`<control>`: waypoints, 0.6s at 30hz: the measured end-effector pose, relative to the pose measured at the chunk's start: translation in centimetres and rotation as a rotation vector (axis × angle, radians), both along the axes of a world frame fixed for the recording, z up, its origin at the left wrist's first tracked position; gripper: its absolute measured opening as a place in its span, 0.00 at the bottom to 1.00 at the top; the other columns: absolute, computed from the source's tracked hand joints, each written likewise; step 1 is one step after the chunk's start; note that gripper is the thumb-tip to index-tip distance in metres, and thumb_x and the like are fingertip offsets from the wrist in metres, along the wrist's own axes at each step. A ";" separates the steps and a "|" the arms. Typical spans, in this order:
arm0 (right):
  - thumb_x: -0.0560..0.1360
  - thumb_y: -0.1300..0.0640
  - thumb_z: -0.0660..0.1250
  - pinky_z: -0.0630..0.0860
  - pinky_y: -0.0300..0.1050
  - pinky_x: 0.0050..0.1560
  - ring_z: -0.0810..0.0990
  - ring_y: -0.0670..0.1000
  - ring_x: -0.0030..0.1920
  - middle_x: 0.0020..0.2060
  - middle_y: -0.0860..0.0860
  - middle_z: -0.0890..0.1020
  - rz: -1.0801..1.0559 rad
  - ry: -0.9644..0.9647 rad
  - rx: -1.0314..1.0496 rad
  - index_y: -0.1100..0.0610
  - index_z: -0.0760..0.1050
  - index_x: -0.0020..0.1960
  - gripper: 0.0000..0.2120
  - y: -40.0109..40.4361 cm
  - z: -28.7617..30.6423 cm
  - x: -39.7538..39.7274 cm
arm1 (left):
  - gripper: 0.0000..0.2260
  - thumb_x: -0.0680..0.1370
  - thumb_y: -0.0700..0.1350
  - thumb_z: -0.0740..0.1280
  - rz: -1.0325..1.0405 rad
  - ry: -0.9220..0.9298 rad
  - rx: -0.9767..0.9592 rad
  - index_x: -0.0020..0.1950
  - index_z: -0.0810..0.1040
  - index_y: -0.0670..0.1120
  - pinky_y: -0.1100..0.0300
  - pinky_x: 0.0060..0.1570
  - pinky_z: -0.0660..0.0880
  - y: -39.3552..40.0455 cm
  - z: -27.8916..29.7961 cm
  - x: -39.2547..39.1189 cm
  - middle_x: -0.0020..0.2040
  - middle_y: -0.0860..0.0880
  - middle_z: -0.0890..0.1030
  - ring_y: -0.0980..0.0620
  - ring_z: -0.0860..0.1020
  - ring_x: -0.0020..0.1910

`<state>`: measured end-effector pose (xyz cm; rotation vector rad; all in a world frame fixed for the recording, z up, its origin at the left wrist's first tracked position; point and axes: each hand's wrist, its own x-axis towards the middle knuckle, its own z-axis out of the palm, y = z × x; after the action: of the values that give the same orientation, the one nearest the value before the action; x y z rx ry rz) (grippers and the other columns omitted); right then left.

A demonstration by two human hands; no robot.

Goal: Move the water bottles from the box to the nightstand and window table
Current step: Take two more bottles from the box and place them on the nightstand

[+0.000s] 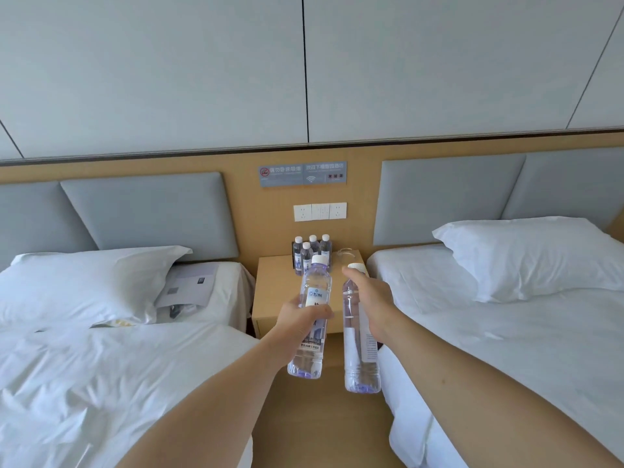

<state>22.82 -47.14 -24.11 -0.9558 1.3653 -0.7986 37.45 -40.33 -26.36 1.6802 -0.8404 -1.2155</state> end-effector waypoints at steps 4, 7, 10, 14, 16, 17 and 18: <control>0.61 0.32 0.73 0.74 0.46 0.37 0.85 0.52 0.39 0.37 0.51 0.88 0.020 0.013 0.029 0.52 0.84 0.43 0.24 -8.4 -0.7 1.5 | 0.20 0.67 0.45 0.79 0.022 0.013 0.034 0.57 0.79 0.49 0.50 0.46 0.82 -8.2 -0.5 1.3 0.45 0.42 0.86 0.44 0.83 0.41; 0.64 0.34 0.75 0.73 0.44 0.33 0.85 0.50 0.35 0.35 0.50 0.87 0.034 0.014 0.060 0.51 0.84 0.39 0.20 -13.6 -0.9 2.6 | 0.20 0.66 0.45 0.79 0.046 0.033 0.055 0.56 0.79 0.49 0.47 0.49 0.84 -13.4 -0.6 2.1 0.46 0.41 0.86 0.44 0.83 0.40; 0.66 0.36 0.75 0.73 0.42 0.30 0.84 0.49 0.34 0.33 0.49 0.87 0.035 0.024 0.082 0.52 0.83 0.41 0.19 -18.1 -1.4 3.8 | 0.21 0.66 0.45 0.79 0.069 0.056 0.078 0.57 0.79 0.49 0.49 0.46 0.83 -17.5 -1.1 3.2 0.45 0.42 0.86 0.45 0.83 0.38; 0.68 0.36 0.75 0.71 0.36 0.18 0.83 0.46 0.27 0.37 0.50 0.86 0.052 0.031 0.109 0.51 0.83 0.44 0.19 -22.8 -2.5 5.4 | 0.23 0.67 0.47 0.79 0.067 0.059 0.134 0.59 0.77 0.50 0.50 0.45 0.82 -21.8 -2.4 4.9 0.48 0.42 0.86 0.45 0.84 0.42; 0.68 0.36 0.75 0.69 0.35 0.15 0.82 0.44 0.24 0.33 0.48 0.85 0.051 0.045 0.121 0.51 0.82 0.44 0.18 -25.0 -3.4 6.3 | 0.22 0.68 0.48 0.79 0.072 0.064 0.160 0.59 0.76 0.50 0.53 0.42 0.80 -23.8 -3.4 5.9 0.49 0.42 0.86 0.46 0.84 0.42; 0.67 0.36 0.75 0.68 0.35 0.14 0.81 0.43 0.23 0.30 0.46 0.84 0.052 0.051 0.130 0.51 0.82 0.44 0.18 -26.1 -3.9 6.8 | 0.22 0.69 0.48 0.79 0.068 0.063 0.173 0.60 0.76 0.50 0.52 0.43 0.80 -24.7 -3.9 6.5 0.49 0.42 0.86 0.46 0.84 0.41; 0.67 0.35 0.75 0.68 0.35 0.14 0.80 0.42 0.22 0.30 0.44 0.83 0.055 0.050 0.141 0.50 0.82 0.44 0.19 -27.0 -4.4 7.3 | 0.23 0.69 0.49 0.79 0.058 0.068 0.184 0.60 0.76 0.49 0.51 0.44 0.82 -25.7 -4.3 7.0 0.49 0.41 0.86 0.46 0.84 0.40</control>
<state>30.11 -74.18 -28.49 -0.9042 1.4134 -0.6315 44.49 -65.99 -30.69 1.7858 -0.6506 -1.3350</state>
